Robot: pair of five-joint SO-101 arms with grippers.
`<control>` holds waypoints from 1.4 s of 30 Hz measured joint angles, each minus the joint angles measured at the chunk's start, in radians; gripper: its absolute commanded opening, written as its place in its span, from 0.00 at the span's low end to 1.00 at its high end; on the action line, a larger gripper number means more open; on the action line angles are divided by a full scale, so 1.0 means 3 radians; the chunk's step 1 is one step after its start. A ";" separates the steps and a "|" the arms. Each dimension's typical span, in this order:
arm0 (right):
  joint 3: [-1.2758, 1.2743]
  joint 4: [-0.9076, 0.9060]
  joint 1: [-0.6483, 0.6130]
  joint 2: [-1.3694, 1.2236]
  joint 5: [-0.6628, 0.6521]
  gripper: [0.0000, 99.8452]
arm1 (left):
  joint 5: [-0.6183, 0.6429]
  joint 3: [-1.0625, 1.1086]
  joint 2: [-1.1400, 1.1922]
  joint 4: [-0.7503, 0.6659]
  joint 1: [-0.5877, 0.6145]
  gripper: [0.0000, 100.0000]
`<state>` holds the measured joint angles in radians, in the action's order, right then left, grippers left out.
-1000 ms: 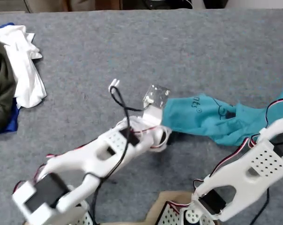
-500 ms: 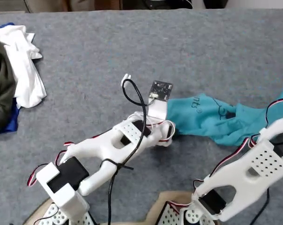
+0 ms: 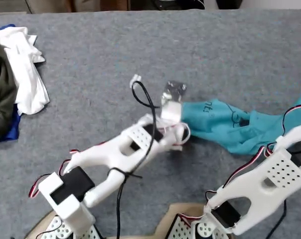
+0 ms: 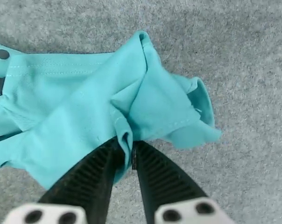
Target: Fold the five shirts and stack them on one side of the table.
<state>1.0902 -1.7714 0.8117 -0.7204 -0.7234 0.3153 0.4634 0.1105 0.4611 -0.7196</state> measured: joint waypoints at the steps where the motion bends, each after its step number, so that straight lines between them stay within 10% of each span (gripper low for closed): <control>1: -0.0005 0.0000 0.0000 0.0051 0.0000 0.00 | 0.0000 -0.0107 0.0000 0.0133 0.0061 0.02; 23: -0.2076 0.0000 -0.0931 0.3447 0.0000 0.00 | -0.1110 -0.3376 -0.1217 0.4133 0.1084 0.02; 31: -0.3611 0.0000 -0.1606 0.5314 0.0000 0.00 | -0.1371 -0.3519 -0.1933 0.4296 0.1703 0.02; 42: -0.5442 0.0000 -0.1693 0.6276 0.0000 0.00 | -0.1396 -0.1836 -0.2614 0.4296 0.2266 0.02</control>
<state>-0.5424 -1.7714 0.3038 1.1623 -0.7234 -0.1036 -0.0875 -0.6736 1.7499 -0.0399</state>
